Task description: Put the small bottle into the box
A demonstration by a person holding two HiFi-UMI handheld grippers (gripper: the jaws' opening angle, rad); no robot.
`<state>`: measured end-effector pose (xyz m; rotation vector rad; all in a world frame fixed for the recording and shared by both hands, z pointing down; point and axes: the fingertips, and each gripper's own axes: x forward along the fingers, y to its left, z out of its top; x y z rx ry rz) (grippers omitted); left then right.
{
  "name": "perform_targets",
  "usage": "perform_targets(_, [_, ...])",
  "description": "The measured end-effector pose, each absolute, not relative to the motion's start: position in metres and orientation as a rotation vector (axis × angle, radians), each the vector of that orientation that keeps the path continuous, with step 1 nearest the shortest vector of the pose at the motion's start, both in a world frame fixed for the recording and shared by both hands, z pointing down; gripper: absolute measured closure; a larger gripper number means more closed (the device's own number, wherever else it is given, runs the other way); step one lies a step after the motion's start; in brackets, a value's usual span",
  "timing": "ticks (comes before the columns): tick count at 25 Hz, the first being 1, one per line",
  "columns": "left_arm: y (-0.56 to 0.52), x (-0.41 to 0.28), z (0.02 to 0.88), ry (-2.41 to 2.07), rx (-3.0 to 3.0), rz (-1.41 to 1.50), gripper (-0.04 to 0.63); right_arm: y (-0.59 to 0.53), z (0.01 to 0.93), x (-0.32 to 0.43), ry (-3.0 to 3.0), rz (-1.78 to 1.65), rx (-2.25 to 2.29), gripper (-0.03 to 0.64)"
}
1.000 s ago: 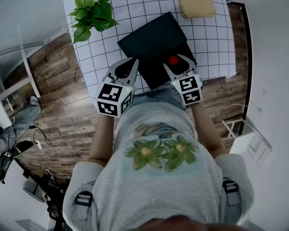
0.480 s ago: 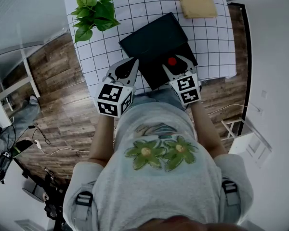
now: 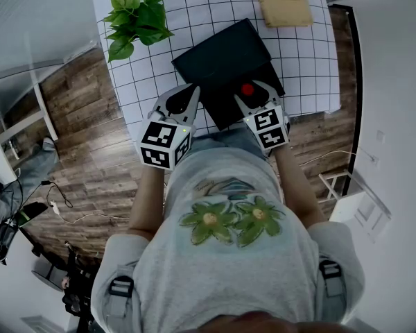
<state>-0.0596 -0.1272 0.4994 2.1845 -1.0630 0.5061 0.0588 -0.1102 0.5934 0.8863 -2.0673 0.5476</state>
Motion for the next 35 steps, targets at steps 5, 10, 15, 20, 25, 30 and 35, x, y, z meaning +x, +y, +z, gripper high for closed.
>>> perform_targets(5, [-0.127, -0.058, 0.500, -1.067, 2.183, 0.505, 0.597, -0.109, 0.596, 0.059, -2.064, 0.543, 0.872, 0.402])
perform_targets(10, [-0.126, -0.059, 0.501, -1.068, 2.179, 0.504, 0.597, -0.109, 0.598, 0.059, -2.060, 0.537, 0.859, 0.402])
perform_targets(15, [-0.125, -0.059, 0.503, -1.070, 2.171, 0.502, 0.597, -0.108, 0.601, 0.060, -2.051, 0.528, 0.847, 0.402])
perform_targets(20, [-0.124, -0.060, 0.503, -1.072, 2.168, 0.501, 0.597, -0.107, 0.602, 0.059, -2.048, 0.519, 0.834, 0.402])
perform_targets(25, [-0.124, -0.060, 0.503, -1.069, 2.171, 0.498, 0.597, -0.105, 0.605, 0.058, -2.039, 0.504, 0.818, 0.402])
perform_targets(30, [-0.124, -0.060, 0.501, -1.068, 2.175, 0.496, 0.597, -0.106, 0.604, 0.057, -2.036, 0.494, 0.814, 0.402])
perform_targets(35, [-0.123, -0.063, 0.498, -1.073, 2.178, 0.490, 0.597, -0.106, 0.603, 0.056, -2.025, 0.481, 0.810, 0.402])
